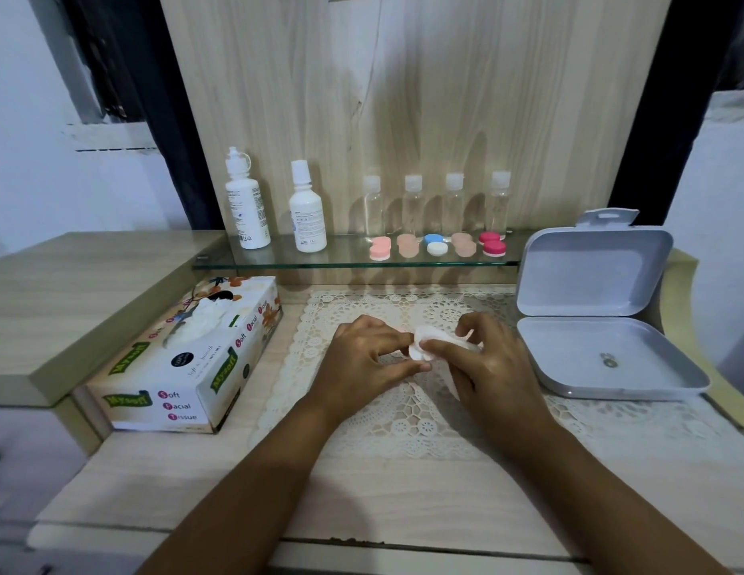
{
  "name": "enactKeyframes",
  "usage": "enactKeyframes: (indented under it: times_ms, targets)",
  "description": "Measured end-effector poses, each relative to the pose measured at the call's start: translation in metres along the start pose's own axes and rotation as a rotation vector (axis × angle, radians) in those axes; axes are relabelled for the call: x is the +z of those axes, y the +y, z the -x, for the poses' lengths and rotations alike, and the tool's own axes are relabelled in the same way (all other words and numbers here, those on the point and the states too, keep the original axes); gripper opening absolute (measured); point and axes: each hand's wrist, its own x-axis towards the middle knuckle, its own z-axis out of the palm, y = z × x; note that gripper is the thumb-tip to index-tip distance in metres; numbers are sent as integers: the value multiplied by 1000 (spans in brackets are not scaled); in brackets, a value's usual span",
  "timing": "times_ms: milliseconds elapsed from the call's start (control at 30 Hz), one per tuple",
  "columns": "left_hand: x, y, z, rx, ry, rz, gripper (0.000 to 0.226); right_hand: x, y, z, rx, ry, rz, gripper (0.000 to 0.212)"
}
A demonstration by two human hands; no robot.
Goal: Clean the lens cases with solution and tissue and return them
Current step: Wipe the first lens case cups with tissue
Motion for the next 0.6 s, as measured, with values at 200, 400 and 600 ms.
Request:
enactKeyframes:
  times_ms: [200,400,600]
  targets:
    - [2,-3,0,47,-4,-53,39,0,-5,3,-50,-38,-41,25]
    - [2,-1,-1,38,9,-43,38,3,-4,1,5,-20,9,33]
    - [1,-2,-1,28,-5,-54,41,1,-1,2,-18,-13,-65,28]
